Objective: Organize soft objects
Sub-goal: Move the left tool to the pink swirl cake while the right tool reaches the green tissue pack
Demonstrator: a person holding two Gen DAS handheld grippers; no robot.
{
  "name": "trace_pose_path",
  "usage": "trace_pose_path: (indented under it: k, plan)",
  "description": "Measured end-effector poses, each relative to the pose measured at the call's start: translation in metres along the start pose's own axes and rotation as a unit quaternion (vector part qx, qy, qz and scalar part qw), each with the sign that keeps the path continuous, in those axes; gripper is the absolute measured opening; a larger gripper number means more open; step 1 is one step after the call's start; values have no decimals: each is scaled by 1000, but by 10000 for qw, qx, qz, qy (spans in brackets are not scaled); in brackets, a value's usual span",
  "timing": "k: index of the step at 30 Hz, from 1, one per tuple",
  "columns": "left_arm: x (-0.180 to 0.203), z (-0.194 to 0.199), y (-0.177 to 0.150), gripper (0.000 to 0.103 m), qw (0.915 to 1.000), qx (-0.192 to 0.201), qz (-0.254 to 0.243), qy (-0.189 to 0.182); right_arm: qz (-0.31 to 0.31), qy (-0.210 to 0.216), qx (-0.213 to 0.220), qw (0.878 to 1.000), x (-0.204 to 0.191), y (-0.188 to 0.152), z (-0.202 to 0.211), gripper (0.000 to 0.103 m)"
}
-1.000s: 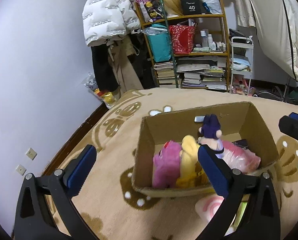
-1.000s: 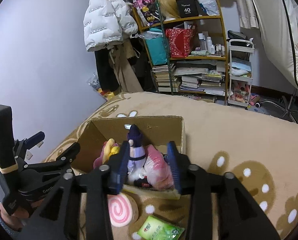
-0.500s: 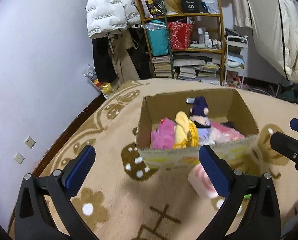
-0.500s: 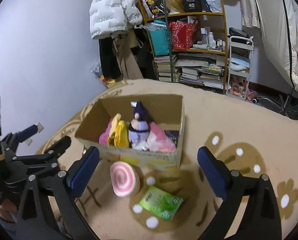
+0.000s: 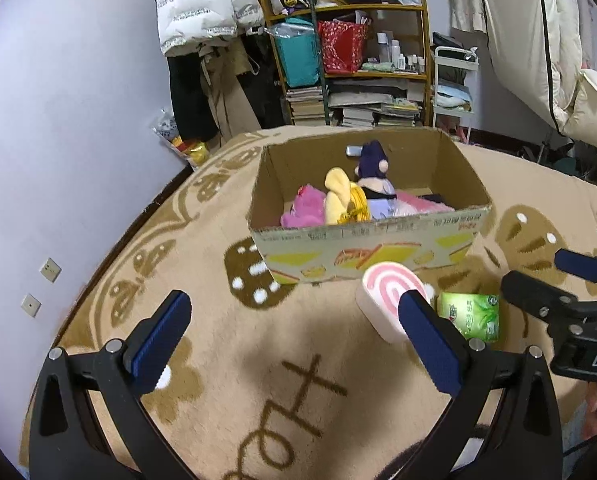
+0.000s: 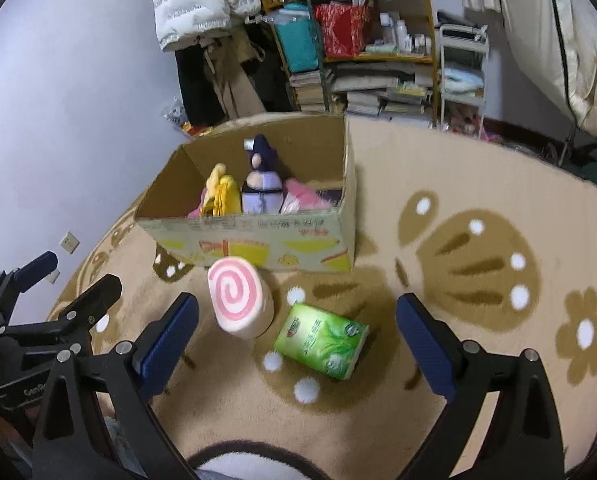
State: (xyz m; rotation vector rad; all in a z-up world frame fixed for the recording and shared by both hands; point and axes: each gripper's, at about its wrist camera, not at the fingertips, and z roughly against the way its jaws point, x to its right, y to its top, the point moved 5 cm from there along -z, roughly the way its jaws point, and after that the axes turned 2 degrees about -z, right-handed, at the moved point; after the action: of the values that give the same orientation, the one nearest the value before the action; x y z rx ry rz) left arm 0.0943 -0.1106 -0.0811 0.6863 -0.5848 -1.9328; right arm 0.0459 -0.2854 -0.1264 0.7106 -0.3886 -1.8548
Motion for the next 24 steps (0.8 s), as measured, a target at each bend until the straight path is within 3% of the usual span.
trace_pose_path:
  k: [10, 24]
  plan:
    - [15, -33, -13, 102, 9988, -322, -88, -357, -322, -196, -318, 9988, 17, -5, -29, 103]
    - [53, -63, -20, 102, 9925, -543, -552, -941, -779, 34, -905, 9928, 34, -8, -79, 103]
